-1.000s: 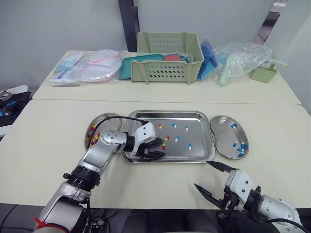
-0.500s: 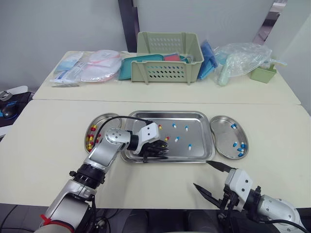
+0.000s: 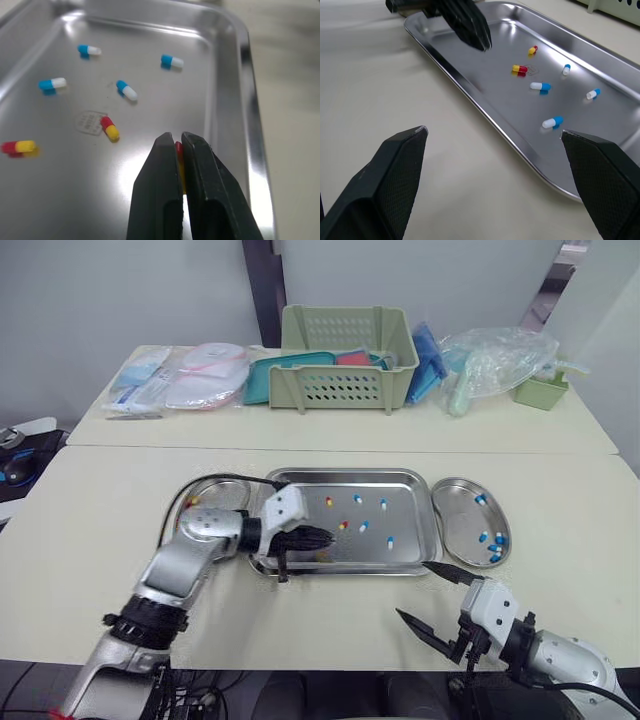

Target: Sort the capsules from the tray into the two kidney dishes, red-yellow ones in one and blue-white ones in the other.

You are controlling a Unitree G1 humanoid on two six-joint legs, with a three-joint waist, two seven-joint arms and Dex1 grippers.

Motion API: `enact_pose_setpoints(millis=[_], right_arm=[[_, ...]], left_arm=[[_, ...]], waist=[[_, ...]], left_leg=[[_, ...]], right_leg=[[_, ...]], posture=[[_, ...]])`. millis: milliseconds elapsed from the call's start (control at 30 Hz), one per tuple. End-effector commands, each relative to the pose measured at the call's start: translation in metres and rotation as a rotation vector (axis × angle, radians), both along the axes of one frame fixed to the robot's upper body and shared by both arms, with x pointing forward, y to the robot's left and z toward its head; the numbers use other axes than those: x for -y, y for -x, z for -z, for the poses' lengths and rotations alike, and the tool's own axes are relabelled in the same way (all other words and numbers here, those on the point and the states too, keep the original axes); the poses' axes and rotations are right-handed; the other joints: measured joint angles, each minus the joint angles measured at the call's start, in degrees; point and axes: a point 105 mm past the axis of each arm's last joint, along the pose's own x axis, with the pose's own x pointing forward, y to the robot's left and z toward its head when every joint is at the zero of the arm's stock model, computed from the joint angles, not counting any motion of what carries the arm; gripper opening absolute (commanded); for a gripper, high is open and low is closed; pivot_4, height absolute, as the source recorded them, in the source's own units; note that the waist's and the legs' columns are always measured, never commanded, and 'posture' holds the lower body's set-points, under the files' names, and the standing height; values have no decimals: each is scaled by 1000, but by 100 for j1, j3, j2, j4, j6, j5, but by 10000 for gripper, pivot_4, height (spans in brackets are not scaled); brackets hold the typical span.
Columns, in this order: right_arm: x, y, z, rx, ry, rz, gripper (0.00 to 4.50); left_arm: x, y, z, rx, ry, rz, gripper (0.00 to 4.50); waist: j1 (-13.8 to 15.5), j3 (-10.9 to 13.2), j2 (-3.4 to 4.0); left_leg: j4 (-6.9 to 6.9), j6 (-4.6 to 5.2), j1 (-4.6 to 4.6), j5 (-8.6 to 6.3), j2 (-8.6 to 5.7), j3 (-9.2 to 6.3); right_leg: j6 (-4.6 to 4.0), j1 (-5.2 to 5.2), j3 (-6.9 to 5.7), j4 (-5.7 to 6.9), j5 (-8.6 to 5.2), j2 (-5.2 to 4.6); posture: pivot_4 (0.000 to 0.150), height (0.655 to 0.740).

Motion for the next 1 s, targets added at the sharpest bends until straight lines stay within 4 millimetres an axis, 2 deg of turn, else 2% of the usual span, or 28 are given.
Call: enact_pose_setpoints(millis=[33, 133, 233, 400, 533, 767, 967, 1000], right_arm=[[-7, 1, -7, 13, -22, -49, 45000], [-12, -1, -8, 17, -22, -98, 45000], [-19, -4, -10, 19, -23, -162, 45000], [-31, -12, -14, 29, -28, -260, 45000], [-38, -17, -18, 33, -31, -307, 45000], [-44, -22, -23, 36, -37, -332, 45000], [-47, -21, -24, 32, -42, -336, 45000], [-47, -21, -25, 31, -44, -334, 45000]], left_arm=[[-26, 6, -40, 28, 93, -122, 414], [-66, 3, -46, 9, 117, -327, 414], [-104, 3, -42, 6, 126, -522, 414], [-148, 13, -27, -6, 153, -766, 414], [-164, 15, -19, 12, 177, -895, 414], [-169, 13, -11, 24, 246, -960, 414], [-175, 8, -16, 50, 296, -982, 17001], [-176, 8, -17, 50, 301, -981, 17001]], waist=[[0, 0, 0], [-27, -1, 6], [-34, -1, 7], [-34, 0, 4], [17, -2, -1], [11, -3, -2], [5, -3, -3], [4, -3, -3]], left_leg=[[0, 0, 0, 0, 1, 0], [-2, 0, 4, 0, 1, 0], [-2, 1, 5, 0, 1, 0], [-1, 0, 5, 0, 2, 2], [0, 0, 4, 0, 2, -2], [0, 0, 4, 0, 2, -3], [-1, 0, 3, 0, 2, -2], [-1, 0, 4, 0, 2, -2]], right_leg=[[0, 0, 0, 0, 0, 0], [0, 0, 1, 0, 0, 1], [0, -1, 0, 1, 0, 1], [0, -2, 3, 0, 0, 0], [0, -1, -2, -2, 0, -1], [0, -1, -2, -1, 0, -2], [0, -2, -2, -1, 0, -2], [0, -2, -2, -1, 0, -2]], posture=[[1500, 7400], [1500, 7400], [1500, 7400], [1500, 7400], [1500, 7400], [1500, 7400], [1500, 7400], [1500, 7400]])
